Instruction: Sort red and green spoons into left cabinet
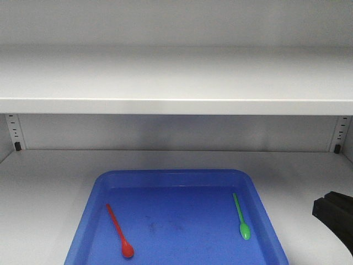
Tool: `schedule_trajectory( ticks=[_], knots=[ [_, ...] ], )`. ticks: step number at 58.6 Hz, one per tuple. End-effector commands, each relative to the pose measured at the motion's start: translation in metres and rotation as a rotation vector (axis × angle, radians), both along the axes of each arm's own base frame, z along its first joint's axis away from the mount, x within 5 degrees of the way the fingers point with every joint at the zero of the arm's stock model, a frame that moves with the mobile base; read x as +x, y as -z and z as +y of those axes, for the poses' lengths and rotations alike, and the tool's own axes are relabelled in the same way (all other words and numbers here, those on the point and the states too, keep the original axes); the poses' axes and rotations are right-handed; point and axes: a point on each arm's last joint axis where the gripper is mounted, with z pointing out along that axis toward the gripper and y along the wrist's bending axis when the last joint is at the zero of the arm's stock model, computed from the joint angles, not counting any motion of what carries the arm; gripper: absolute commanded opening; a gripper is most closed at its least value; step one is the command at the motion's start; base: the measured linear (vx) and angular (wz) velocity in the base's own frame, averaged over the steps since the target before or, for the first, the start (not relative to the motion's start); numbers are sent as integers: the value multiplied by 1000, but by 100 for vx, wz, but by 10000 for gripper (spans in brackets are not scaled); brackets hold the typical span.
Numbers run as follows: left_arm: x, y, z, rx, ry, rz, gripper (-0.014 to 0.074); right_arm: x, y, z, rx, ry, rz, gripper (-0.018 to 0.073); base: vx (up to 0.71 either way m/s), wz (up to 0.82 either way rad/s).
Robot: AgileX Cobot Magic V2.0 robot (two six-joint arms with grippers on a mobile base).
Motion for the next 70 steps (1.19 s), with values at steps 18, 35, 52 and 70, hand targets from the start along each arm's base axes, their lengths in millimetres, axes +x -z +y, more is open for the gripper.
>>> schedule_trajectory(
  ticks=[18, 35, 52, 70],
  knots=[
    [-1, -2, 1, -22, -7, -76, -1, 8, 8, -22, -98, 242, 136, -3, 0, 0],
    [-1, -2, 1, -22, -7, -76, -1, -17, 11, -31, 7, 307, -69, -3, 0, 0],
    [-1, -2, 1, -22, -7, -76, -1, -67, 80, -38, 64, 303, -178, -3, 0, 0],
    [-1, -2, 1, -22, -7, -76, -1, -87, 129, -46, 46, 384, -187, -3, 0, 0]
  ],
)
